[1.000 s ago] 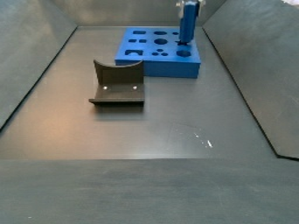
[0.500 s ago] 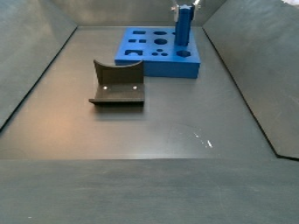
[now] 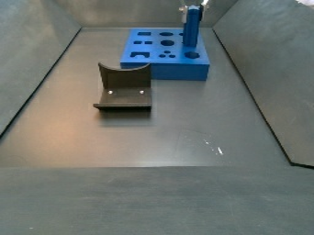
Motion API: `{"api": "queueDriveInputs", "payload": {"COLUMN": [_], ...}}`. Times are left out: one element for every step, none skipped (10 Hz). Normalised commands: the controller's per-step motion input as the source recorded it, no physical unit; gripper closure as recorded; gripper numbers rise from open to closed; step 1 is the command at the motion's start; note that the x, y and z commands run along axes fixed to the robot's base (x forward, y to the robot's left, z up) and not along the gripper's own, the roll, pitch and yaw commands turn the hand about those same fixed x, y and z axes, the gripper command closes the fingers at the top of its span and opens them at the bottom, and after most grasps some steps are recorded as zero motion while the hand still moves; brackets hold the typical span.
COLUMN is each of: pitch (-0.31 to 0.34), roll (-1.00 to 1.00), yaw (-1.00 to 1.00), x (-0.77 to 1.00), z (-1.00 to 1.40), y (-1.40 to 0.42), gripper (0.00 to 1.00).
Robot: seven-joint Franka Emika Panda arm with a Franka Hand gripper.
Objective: Insert the star object.
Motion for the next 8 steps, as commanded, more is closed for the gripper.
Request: {"api": "queueDriveInputs", "payload": {"pitch": [-0.064,-0.066,-0.130,-0.114,-0.076,-0.089,-0.097,-0.119], "roll": [-0.03,-0.03,-0.03,0.00,0.00,0.00,0.00,-0.02], "yaw": [0.36,0.05,0.07,0.03,0.00,0.00,0.00,0.00], "x": [0.00,0.00,0.00,-0.01,0.00,0.00,0.00,0.00], "z": [-0.66,-0.68,-0.78,-0.74,-0.69,-0.68,-0.40,-0.21], "y": [-0.07,0.00,0.00,0.00,0.00,-0.01,0.00,0.00], "gripper": [1.00,1.00,1.00,1.00,1.00,1.00,1.00,1.00]}}
